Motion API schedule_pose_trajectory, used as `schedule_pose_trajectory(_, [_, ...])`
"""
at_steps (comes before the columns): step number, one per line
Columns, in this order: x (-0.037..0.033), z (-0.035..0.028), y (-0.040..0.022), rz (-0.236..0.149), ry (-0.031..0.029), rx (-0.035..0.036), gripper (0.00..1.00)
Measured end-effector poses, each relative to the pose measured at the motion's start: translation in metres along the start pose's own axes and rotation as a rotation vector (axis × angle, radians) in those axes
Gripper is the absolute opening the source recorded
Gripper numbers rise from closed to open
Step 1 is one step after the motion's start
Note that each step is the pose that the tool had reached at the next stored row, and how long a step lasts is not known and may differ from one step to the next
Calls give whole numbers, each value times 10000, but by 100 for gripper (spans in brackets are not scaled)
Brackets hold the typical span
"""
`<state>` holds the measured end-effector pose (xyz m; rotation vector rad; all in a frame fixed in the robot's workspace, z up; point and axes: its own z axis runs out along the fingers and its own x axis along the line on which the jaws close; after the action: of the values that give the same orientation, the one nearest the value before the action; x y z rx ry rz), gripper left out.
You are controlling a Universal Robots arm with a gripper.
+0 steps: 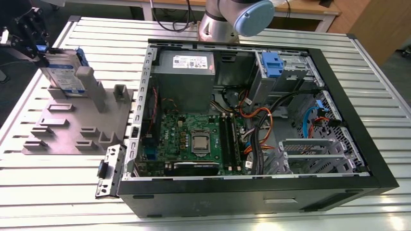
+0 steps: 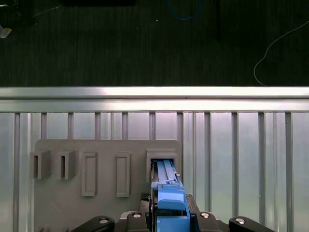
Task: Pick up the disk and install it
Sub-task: 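Pick up the disk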
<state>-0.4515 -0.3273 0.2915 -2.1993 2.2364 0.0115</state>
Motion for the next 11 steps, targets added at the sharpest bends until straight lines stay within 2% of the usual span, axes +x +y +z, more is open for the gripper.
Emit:
schedule_pose_trajectory(6, [0,-55,0,0,29,-2,36])
schedule_pose_trajectory(11, [-1,-60,0,0,24,-2,36])
